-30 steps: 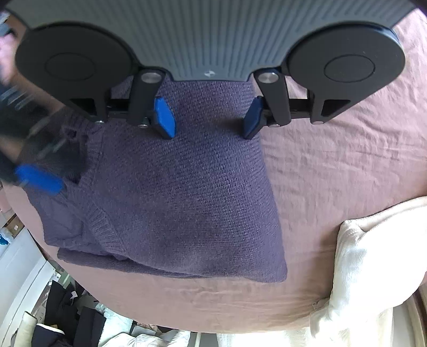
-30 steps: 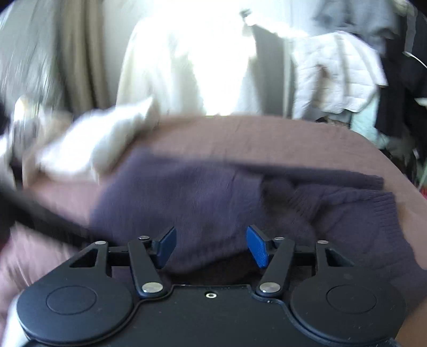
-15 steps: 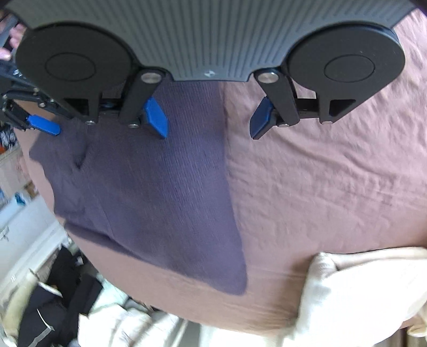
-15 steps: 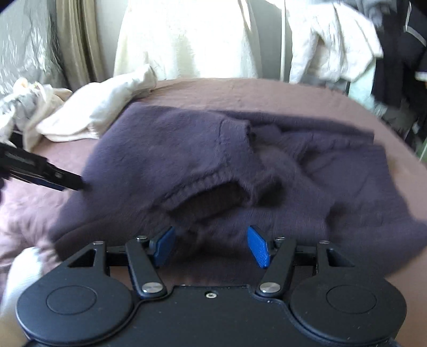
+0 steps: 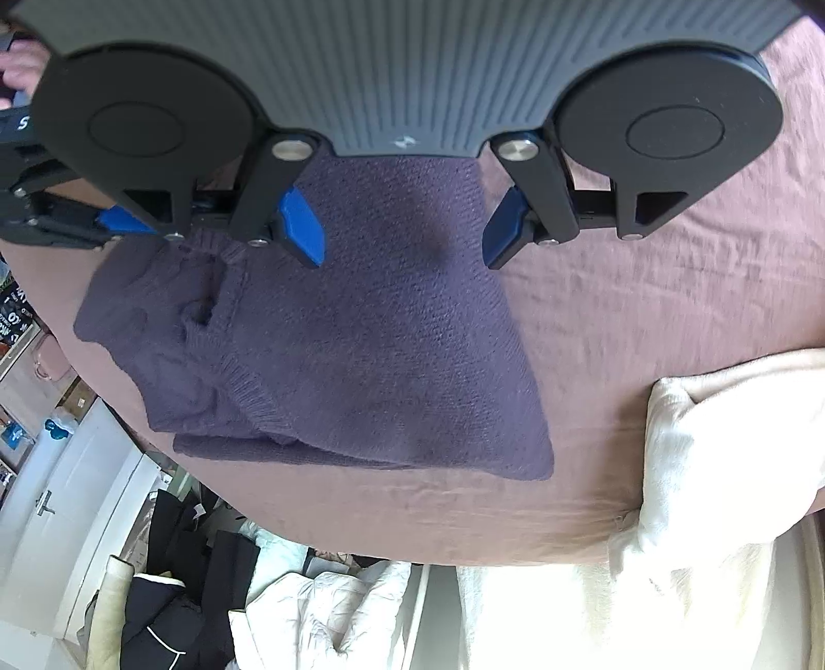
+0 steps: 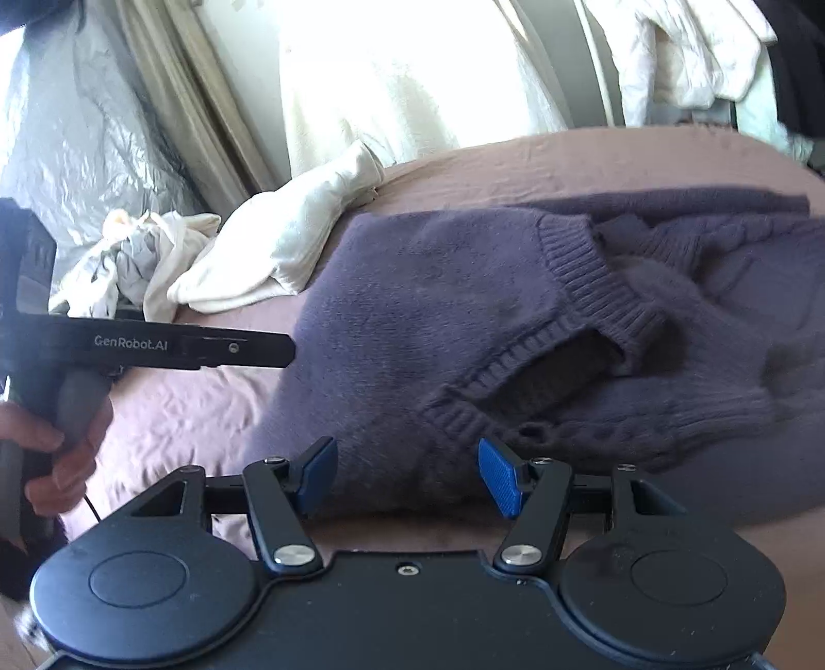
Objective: Fold clothes
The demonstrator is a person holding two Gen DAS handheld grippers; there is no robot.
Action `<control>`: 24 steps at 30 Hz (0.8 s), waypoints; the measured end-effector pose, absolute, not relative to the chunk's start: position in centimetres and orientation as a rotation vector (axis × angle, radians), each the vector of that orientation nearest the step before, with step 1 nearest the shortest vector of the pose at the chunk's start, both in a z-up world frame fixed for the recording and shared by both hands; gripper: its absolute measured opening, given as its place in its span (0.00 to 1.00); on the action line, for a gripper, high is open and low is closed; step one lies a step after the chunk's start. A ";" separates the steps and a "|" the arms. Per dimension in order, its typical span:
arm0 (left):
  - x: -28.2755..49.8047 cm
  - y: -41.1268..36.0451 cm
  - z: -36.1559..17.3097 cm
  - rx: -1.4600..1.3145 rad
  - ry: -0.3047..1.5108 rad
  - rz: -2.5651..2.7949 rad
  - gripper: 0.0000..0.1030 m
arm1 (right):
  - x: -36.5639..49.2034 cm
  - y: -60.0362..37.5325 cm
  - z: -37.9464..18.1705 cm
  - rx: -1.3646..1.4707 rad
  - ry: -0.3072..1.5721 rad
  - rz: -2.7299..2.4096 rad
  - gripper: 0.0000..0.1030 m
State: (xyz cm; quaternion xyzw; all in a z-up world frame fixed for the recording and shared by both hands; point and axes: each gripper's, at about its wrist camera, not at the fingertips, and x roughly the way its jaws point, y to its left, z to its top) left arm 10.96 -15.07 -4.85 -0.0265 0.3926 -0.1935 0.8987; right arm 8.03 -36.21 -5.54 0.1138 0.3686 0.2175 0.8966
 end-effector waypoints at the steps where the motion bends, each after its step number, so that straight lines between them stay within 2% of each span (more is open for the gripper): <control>1: 11.0 -15.2 -4.6 -0.051 0.811 -0.402 0.66 | 8.2 -36.1 -5.5 0.256 0.766 0.454 0.64; 5: 11.3 -16.3 -3.9 -0.038 0.802 -0.420 0.66 | 8.1 -35.1 -5.2 0.267 0.745 0.459 0.64; 13: 12.7 -19.1 -5.6 -0.003 0.863 -0.457 0.66 | 8.3 -32.0 -7.1 -0.014 0.791 0.345 0.64; 18: 12.5 -20.9 -5.8 0.139 0.858 -0.460 0.66 | 8.0 -33.4 -8.0 -0.106 0.849 0.274 0.63; 21: 11.8 -22.8 -3.3 0.239 0.766 -0.561 0.66 | 7.6 -37.4 -6.6 0.001 0.843 0.263 0.64; 24: 12.7 -25.2 -1.8 0.264 0.773 -0.620 0.67 | 7.5 -43.9 -4.9 0.169 0.801 0.182 0.67</control>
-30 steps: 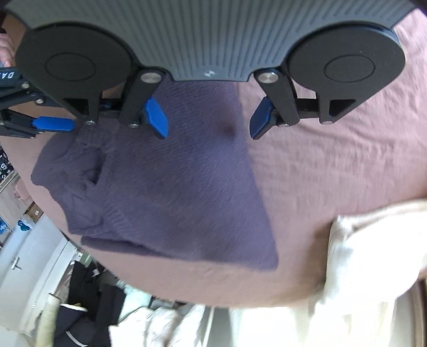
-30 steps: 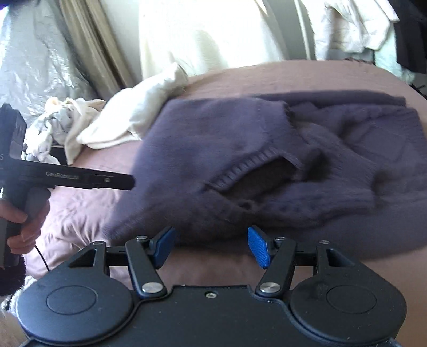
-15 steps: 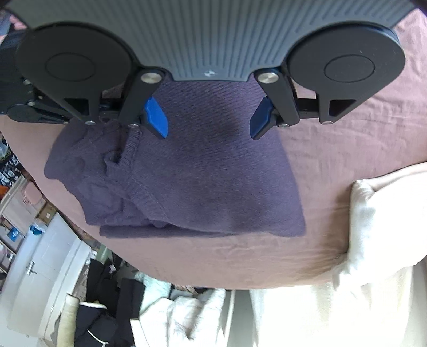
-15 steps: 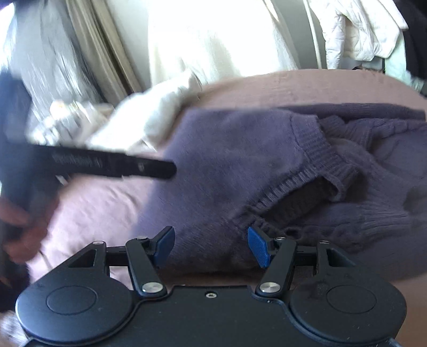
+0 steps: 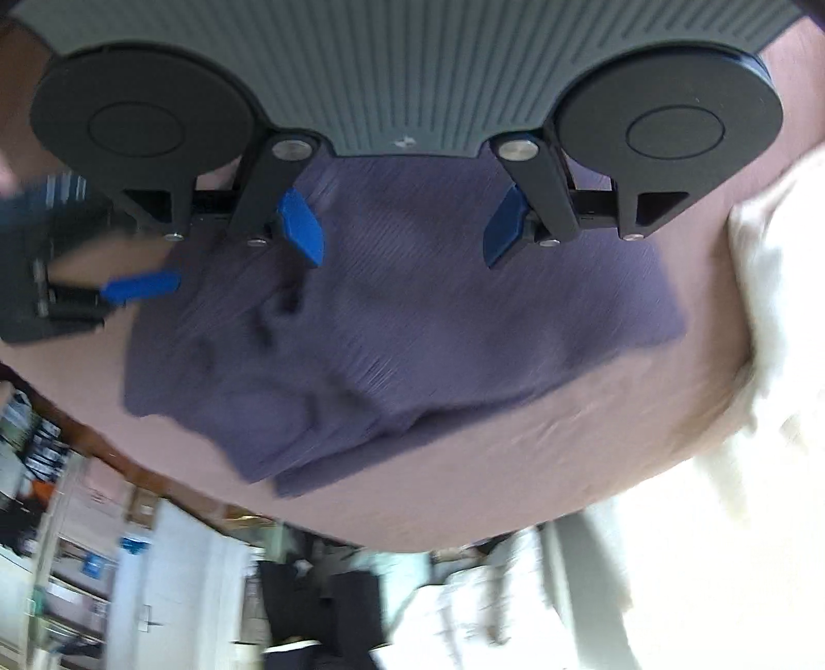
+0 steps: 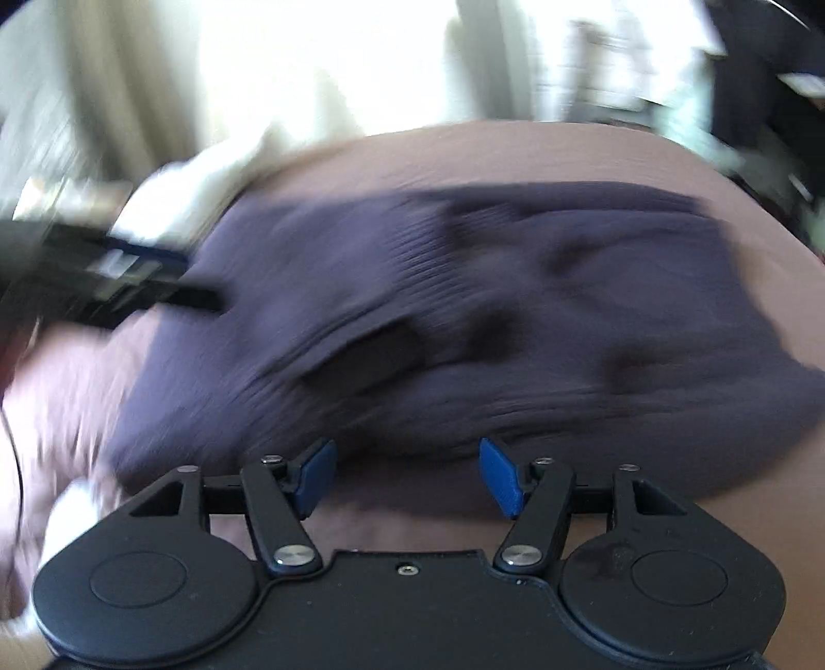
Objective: Fold clothes
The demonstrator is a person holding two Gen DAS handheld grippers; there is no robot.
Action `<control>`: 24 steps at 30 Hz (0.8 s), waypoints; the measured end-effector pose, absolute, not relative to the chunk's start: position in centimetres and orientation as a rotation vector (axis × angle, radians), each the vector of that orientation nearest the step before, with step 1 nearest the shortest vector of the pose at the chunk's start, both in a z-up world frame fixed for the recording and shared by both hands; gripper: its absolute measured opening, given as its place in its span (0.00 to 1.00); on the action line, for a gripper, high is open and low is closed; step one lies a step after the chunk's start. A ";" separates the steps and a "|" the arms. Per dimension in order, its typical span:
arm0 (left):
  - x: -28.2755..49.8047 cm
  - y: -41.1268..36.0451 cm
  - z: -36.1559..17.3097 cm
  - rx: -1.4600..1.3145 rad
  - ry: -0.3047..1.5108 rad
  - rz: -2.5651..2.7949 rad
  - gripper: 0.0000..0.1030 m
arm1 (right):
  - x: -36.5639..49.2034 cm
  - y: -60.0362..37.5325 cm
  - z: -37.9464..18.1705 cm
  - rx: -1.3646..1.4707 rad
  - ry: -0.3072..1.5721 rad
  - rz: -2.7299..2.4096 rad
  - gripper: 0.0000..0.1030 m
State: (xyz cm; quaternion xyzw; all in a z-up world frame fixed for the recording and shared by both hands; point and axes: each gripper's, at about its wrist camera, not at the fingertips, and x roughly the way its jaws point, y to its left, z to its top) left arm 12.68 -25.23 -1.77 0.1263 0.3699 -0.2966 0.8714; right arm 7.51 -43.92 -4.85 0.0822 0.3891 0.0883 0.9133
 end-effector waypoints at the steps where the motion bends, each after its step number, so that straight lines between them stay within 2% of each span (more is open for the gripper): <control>1: 13.4 -26.1 -2.0 0.252 0.816 -0.636 0.66 | 7.5 -46.4 -4.6 0.240 0.794 0.131 0.68; 5: 15.7 -29.6 -4.3 0.201 0.989 -0.736 0.64 | 7.4 -55.5 -5.2 0.592 0.786 -0.010 0.68; 8: 16.5 -32.1 -6.4 0.202 1.076 -0.812 0.64 | 7.2 -58.9 -6.8 0.748 0.803 -0.028 0.70; 10: 16.3 -33.1 -7.6 0.231 1.100 -0.807 0.64 | 7.4 -59.8 -8.1 0.790 0.817 -0.044 0.73; 12: 16.2 -33.9 -8.7 0.255 1.128 -0.797 0.64 | 7.5 -60.0 -9.5 0.822 0.825 -0.075 0.81; 16: 16.0 -34.3 -9.8 0.260 1.133 -0.784 0.65 | 8.5 -60.0 -11.2 0.861 0.730 -0.111 0.86; 19: 15.9 -34.2 -9.7 0.254 1.135 -0.783 0.65 | 9.6 -60.1 -11.9 0.872 0.648 -0.136 0.85; 20: 15.9 -34.1 -9.7 0.252 1.138 -0.783 0.65 | 10.0 -60.0 -11.9 0.861 0.623 -0.138 0.69; 21: 15.9 -34.1 -9.6 0.251 1.140 -0.782 0.65 | 10.5 -59.9 -11.9 0.846 0.606 -0.139 0.48; 22: 16.0 -34.0 -9.6 0.251 1.142 -0.782 0.65 | 11.0 -59.7 -11.7 0.822 0.611 -0.138 0.16; 24: 16.0 -33.9 -9.4 0.256 1.144 -0.786 0.65 | 11.4 -59.2 -10.5 0.793 0.587 -0.130 0.15</control>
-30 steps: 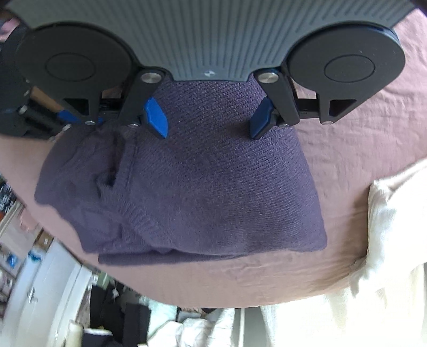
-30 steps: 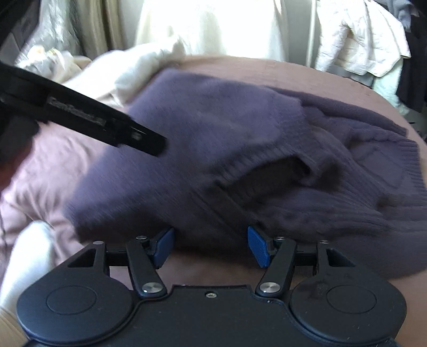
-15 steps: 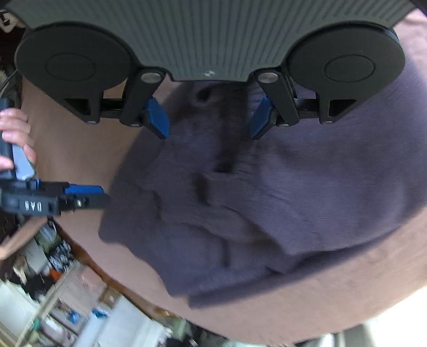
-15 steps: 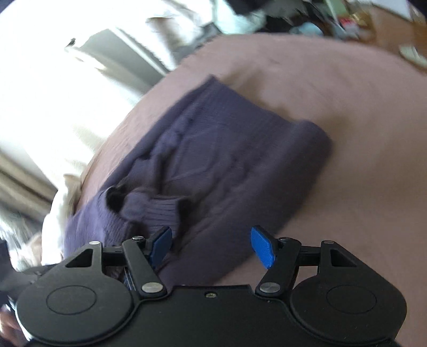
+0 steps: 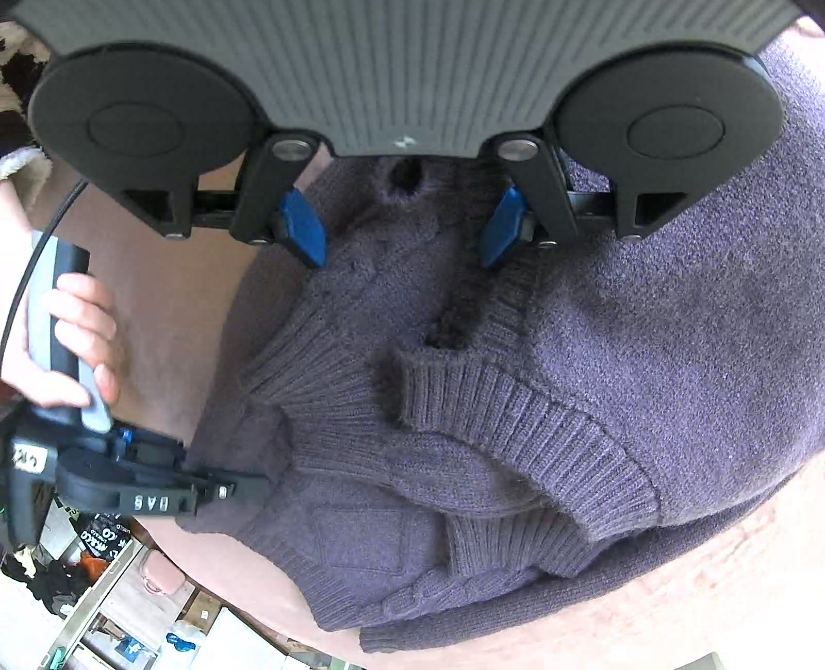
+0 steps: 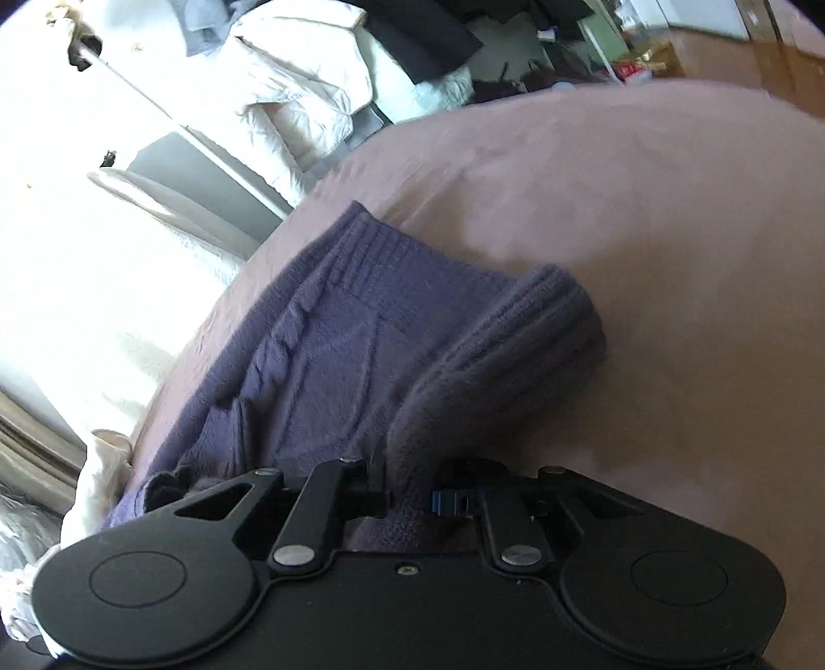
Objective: Fold clothes
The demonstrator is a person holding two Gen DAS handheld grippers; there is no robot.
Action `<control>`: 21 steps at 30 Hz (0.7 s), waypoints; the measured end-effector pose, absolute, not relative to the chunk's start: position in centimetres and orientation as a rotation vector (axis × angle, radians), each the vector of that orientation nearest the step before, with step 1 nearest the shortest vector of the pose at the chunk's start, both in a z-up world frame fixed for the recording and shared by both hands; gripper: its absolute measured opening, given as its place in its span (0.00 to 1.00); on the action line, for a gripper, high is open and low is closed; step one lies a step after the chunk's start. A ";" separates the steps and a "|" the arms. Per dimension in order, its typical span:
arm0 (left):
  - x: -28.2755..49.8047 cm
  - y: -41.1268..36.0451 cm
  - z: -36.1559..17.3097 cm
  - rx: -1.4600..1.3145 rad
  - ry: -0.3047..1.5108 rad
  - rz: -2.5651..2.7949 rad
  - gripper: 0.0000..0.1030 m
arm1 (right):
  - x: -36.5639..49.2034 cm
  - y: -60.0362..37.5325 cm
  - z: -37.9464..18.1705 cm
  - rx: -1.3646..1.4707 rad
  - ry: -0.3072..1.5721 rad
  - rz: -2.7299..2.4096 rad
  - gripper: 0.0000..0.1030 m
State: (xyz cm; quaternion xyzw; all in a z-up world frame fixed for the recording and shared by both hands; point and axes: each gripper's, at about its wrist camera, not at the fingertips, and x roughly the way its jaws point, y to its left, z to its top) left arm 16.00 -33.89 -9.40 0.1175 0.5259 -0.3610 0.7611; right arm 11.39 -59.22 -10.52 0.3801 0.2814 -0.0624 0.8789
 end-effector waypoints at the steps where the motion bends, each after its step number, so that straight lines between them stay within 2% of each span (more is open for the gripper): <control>1: 16.2 -34.0 -9.3 0.255 1.146 -0.788 0.65 | 11.5 -58.9 -9.8 0.777 0.574 -0.124 0.15; 5: 17.3 -32.3 -7.1 0.148 1.122 -0.780 0.58 | 12.3 -56.6 -4.4 0.664 0.520 -0.031 0.15; 9: 18.1 -25.5 -2.5 0.000 0.971 -0.643 0.58 | 14.3 -50.9 2.1 0.482 0.468 0.179 0.15; 12: 18.6 -19.7 -0.9 -0.030 0.951 -0.501 0.58 | 14.7 -44.3 5.3 0.332 0.464 0.415 0.15; 15: 18.1 -14.3 -0.3 -0.084 0.944 -0.404 0.58 | 13.7 -37.2 4.9 0.143 0.550 0.645 0.15; 21: 16.0 -9.4 -1.9 -0.194 0.959 -0.422 0.58 | 11.4 -29.2 -4.1 -0.127 0.833 0.777 0.15</control>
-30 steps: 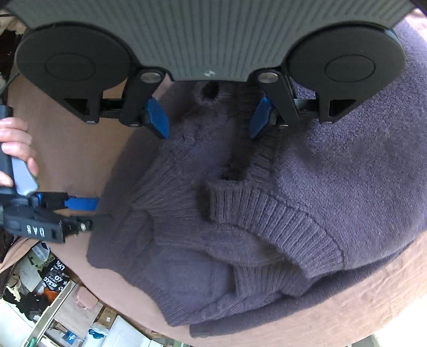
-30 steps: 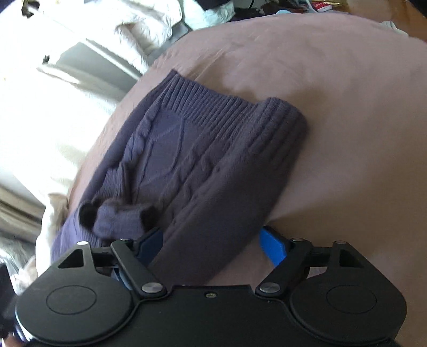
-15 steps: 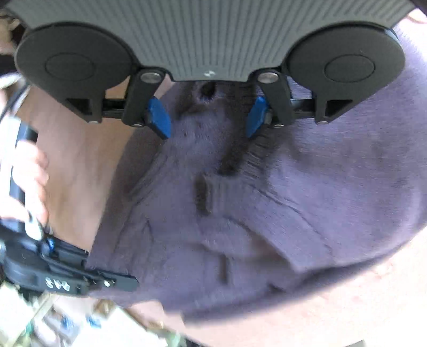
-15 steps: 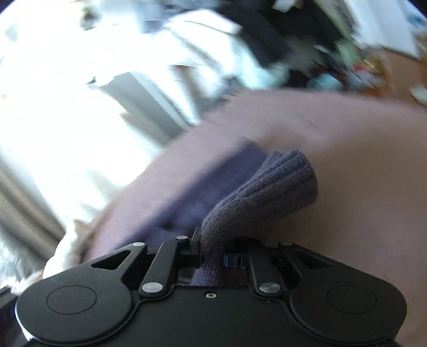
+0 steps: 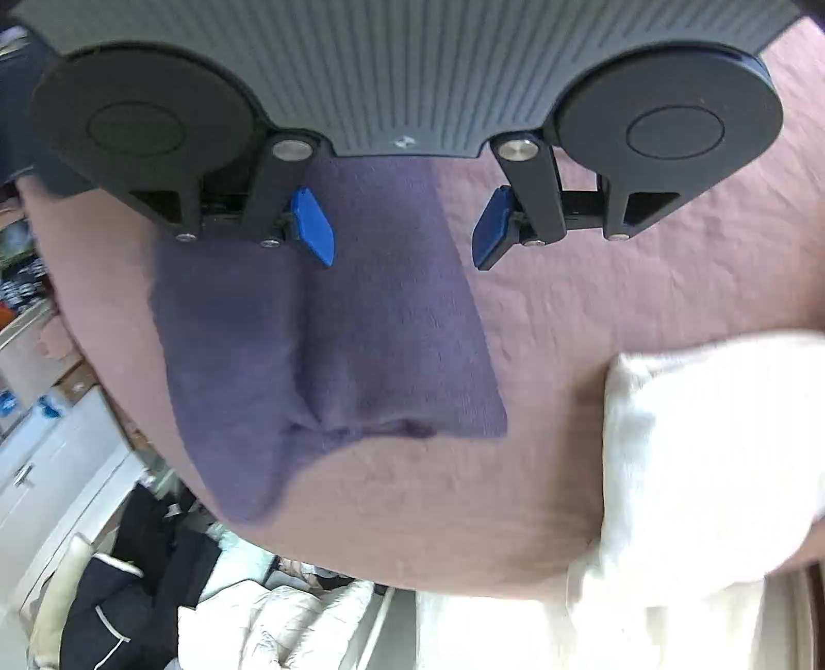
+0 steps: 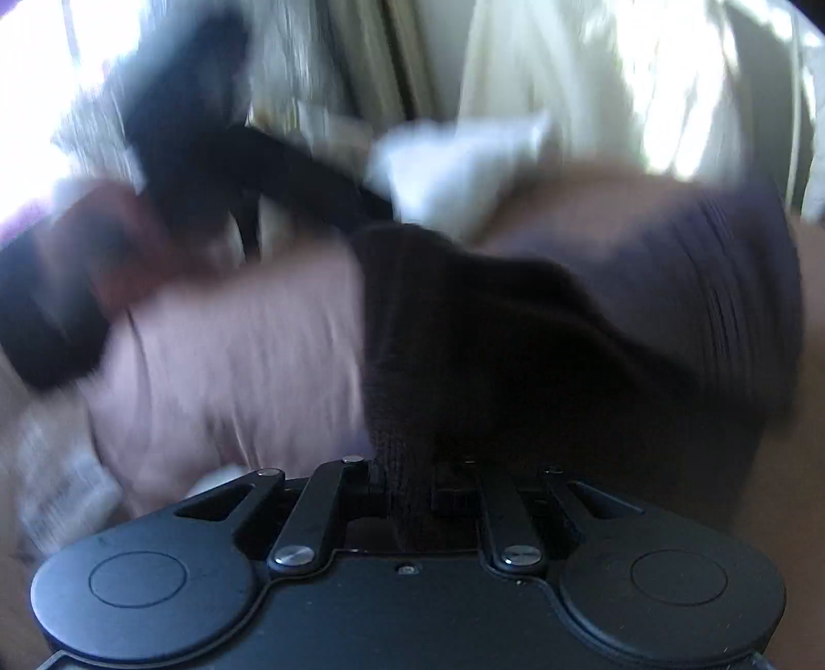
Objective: Fold clothes
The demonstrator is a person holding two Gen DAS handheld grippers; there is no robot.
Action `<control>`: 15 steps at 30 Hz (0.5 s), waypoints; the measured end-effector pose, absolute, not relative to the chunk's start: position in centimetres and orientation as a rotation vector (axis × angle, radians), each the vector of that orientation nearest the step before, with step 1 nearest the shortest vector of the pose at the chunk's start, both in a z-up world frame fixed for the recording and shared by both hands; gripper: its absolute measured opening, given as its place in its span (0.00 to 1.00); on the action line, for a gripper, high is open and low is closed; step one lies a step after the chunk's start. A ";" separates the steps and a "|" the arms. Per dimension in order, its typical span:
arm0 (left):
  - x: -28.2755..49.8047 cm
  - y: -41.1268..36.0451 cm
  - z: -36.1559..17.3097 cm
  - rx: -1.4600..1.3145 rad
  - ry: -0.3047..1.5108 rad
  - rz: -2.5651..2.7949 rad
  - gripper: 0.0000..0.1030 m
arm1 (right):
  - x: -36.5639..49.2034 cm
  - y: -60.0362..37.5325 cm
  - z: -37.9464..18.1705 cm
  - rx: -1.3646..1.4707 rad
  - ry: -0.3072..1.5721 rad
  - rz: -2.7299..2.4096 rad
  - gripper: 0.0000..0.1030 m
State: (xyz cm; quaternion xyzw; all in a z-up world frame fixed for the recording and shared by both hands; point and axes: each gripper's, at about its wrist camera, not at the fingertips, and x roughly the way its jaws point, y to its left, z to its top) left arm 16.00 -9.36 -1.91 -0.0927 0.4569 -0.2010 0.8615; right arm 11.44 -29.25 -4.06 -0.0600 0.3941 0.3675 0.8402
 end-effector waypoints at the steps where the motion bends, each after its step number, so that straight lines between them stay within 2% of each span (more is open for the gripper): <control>1: 15.6 -9.2 -2.1 -0.211 0.955 -0.451 0.58 | 11.4 -29.3 -4.7 -0.113 0.840 0.765 0.15; 7: 14.2 -10.5 -3.4 -0.224 0.896 -0.581 0.58 | 10.7 -30.4 -4.5 -0.002 0.851 0.681 0.15; 10: 13.6 -10.8 -3.9 -0.256 0.882 -0.636 0.63 | 10.7 -30.3 -4.3 0.011 0.855 0.645 0.15; 12: 13.6 -11.1 -4.9 -0.292 0.925 -0.679 0.69 | 10.5 -30.0 -4.5 0.001 0.860 0.637 0.15; 15: 13.9 -11.9 -7.9 -0.265 1.041 -0.607 0.69 | 9.4 -28.6 -4.6 -0.106 0.844 0.663 0.20</control>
